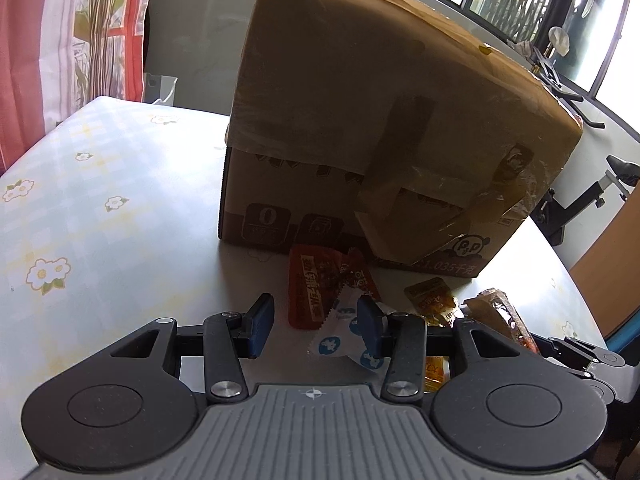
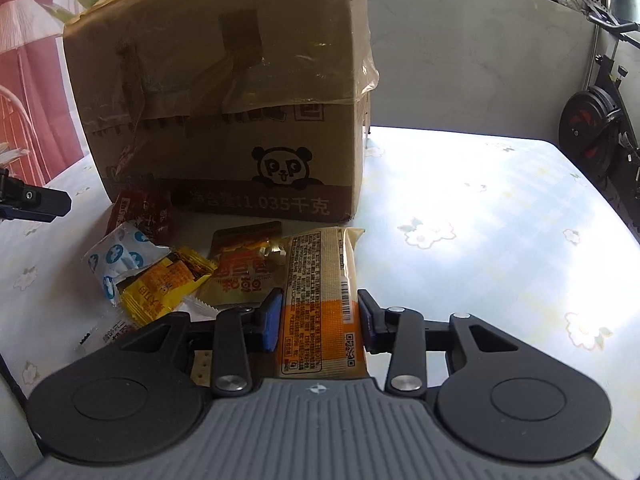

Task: Organize snacks
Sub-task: 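Close the left tool on the white blue-rabbit packet while the right tool holds the cake package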

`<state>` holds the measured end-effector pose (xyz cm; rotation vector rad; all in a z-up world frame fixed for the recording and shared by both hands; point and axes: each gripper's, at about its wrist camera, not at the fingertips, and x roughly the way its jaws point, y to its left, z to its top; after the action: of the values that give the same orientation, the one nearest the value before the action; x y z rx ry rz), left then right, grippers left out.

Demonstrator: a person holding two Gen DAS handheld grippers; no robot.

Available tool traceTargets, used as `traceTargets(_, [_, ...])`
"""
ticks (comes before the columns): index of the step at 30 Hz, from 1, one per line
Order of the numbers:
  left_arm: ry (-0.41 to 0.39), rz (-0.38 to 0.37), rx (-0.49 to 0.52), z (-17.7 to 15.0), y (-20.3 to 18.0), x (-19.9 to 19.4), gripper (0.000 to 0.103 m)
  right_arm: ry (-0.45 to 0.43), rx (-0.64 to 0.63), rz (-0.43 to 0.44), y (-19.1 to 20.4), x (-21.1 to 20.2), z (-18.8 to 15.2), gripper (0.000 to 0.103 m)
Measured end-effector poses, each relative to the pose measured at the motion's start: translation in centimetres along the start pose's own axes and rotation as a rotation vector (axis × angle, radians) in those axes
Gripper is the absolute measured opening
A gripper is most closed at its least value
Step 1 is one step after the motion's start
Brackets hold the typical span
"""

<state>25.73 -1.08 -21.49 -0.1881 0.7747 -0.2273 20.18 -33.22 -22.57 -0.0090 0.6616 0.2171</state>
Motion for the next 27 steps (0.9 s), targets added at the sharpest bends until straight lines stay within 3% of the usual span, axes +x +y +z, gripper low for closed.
traceTargets(5, [0.029, 0.001, 0.014, -0.2, -0.8, 1.0, 0.048, -0.005, -0.009, -0.005, 0.0, -0.2, -0.1, 0.04])
traceTargets(15, [0.085, 0.005, 0.138, 0.4, -4.8, 5.6, 0.049, -0.008, 0.017, 0.02, -0.4, -0.1, 0.1, 0.04])
traceTargets(18, [0.073, 0.017, 0.156, 0.0, -5.1, 5.7, 0.052, -0.008, 0.025, 0.026, -0.6, -0.2, 0.2, 0.04])
traceTargets(27, [0.075, 0.045, 0.085, -0.9, -3.2, 4.7, 0.063, -0.008, 0.026, 0.026, -0.6, -0.2, 0.4, 0.04])
